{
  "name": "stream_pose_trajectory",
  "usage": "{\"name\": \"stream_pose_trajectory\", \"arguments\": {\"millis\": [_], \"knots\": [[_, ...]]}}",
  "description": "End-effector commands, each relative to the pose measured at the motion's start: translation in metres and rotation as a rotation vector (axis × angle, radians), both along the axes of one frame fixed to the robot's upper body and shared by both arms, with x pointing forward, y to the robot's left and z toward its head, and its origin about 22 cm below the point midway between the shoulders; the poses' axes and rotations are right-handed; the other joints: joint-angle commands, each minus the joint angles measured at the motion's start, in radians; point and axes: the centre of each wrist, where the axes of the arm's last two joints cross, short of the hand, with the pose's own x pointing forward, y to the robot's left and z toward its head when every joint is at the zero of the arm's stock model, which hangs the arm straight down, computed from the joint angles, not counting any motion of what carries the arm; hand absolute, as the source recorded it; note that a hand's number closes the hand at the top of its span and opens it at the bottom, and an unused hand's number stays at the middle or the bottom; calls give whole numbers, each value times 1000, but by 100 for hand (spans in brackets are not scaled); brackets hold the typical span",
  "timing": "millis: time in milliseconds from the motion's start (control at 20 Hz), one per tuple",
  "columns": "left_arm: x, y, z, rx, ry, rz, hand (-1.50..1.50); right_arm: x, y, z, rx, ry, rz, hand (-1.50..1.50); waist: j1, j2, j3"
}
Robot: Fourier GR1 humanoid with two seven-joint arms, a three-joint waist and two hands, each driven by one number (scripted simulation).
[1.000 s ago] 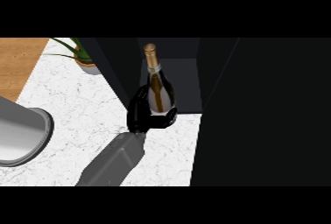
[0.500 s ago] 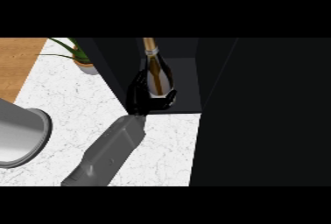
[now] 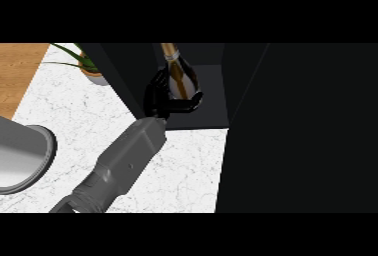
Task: Pick up the wine, place it into the cabinet and close the cabinet
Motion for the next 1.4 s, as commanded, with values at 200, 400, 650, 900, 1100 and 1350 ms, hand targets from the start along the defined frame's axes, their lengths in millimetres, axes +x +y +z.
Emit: {"name": "stream_pose_trajectory", "arguments": {"millis": [200, 400, 650, 900, 1100, 1350], "knots": [[27, -11, 41, -13, 15, -3, 150, 13, -8, 4, -8, -31, 17, -150, -24, 2, 2], [18, -4, 23, -18, -10, 12, 150, 21, 0, -4, 6, -13, 33, -150, -46, 10, 1], [14, -1, 15, -42, 20, 46, 150, 13, 7, -4, -9, -11, 73, -150, -61, 8, 1], [11, -10, 19, -11, 15, 9, 150, 33, 12, -7, 0, -33, 66, -150, -64, 11, 1], [3, -8, 6, -11, 14, -2, 150, 19, 15, -6, 23, -23, 85, -150, -84, 13, 1], [2, -18, 13, -29, 28, 20, 150, 23, 20, -4, 18, -29, 102, -150, -104, 17, 1]]}}
